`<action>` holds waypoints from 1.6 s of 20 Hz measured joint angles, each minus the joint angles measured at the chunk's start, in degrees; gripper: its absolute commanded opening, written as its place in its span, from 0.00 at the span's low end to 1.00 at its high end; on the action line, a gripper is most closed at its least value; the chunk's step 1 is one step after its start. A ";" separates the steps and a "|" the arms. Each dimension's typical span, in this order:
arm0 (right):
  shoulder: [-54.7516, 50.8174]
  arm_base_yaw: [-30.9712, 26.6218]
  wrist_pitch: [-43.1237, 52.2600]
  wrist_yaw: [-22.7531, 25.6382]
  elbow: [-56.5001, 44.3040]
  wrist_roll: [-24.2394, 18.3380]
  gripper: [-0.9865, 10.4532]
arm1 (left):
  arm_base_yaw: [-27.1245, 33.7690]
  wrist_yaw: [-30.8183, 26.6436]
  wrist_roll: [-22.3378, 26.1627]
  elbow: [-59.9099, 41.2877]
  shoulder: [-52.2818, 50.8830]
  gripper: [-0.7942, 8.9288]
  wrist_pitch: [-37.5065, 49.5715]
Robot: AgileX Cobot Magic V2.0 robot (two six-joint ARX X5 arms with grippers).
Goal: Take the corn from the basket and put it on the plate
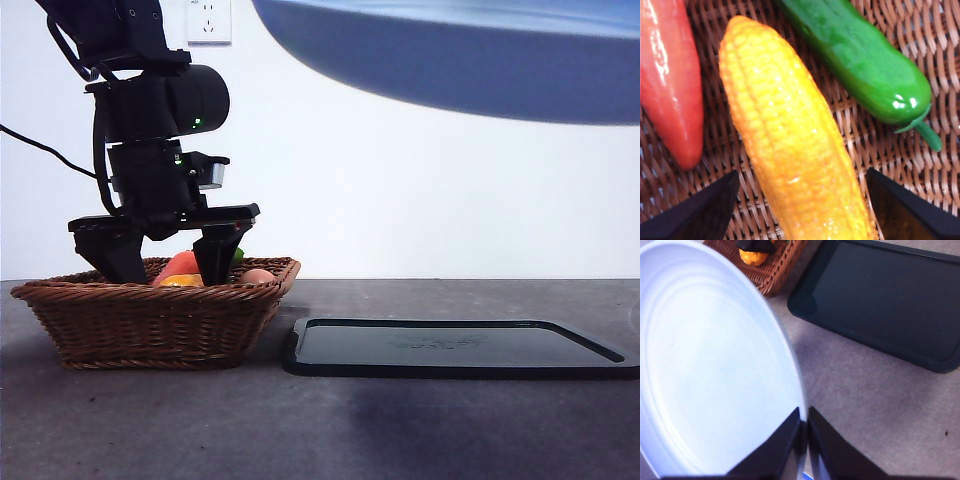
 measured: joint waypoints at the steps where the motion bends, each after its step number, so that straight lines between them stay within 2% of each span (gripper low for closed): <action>1: 0.02 0.00 0.02 0.02 0.00 0.00 0.09 | -0.07 0.00 0.00 0.02 0.00 0.41 0.00; 3: 0.02 0.00 0.02 0.48 0.00 0.00 0.09 | -0.24 0.00 0.00 0.02 0.00 0.31 -0.50; 5: 0.02 0.00 0.02 1.22 0.00 0.00 0.09 | -0.24 0.02 0.00 0.04 0.00 0.27 -1.09; 9: 0.02 -0.04 0.04 1.36 0.00 0.04 0.09 | -0.24 0.00 0.00 0.31 -0.09 0.26 -3.13; 12: 1.18 -0.04 0.24 3.78 0.02 0.09 0.09 | -0.24 0.00 0.00 0.31 -2.67 0.26 -4.66; 14: 4.17 -0.04 0.92 4.63 0.09 0.07 0.09 | -0.24 0.02 0.00 0.31 -7.56 0.26 -4.57; 17: 11.76 -0.55 6.73 4.44 0.09 -0.11 0.09 | -0.37 0.33 0.00 0.31 -17.16 0.26 -4.52; 20: 19.71 -2.34 13.90 0.83 0.09 -0.07 0.09 | -1.66 5.38 -0.02 0.31 -24.13 0.26 -4.57; 23: 29.05 -5.31 20.74 -4.37 0.11 1.14 0.09 | -5.53 11.37 -0.02 0.42 -27.89 0.26 -4.59; 25: 34.10 -7.67 24.41 -8.90 0.20 2.97 0.09 | -8.90 12.20 0.02 0.42 -27.34 0.26 -4.59; 32: 42.38 -11.78 23.43 -15.19 6.43 4.68 0.09 | -19.71 12.31 2.80 0.42 -18.16 0.26 -0.26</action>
